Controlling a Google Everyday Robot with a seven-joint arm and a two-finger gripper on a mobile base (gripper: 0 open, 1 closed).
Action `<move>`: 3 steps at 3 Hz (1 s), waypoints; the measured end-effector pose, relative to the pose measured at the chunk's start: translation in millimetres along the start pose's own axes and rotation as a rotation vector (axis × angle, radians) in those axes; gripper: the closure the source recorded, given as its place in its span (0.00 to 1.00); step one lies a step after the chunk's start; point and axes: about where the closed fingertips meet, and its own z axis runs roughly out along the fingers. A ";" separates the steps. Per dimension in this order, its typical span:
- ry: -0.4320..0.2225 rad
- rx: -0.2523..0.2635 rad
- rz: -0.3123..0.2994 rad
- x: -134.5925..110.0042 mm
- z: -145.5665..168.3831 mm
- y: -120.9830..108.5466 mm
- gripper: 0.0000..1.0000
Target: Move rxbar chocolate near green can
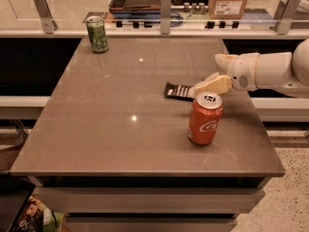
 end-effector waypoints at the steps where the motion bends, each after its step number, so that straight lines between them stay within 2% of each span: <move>1: -0.025 -0.003 -0.010 -0.8 8.2 2.4 0.00; 2: -0.014 -0.014 -0.033 -0.9 16.8 7.6 0.00; 3: 0.038 -0.035 -0.069 -1.5 26.2 16.6 0.00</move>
Offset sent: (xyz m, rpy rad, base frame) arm 0.0036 0.0239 -0.0114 -0.0330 -0.0371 0.0436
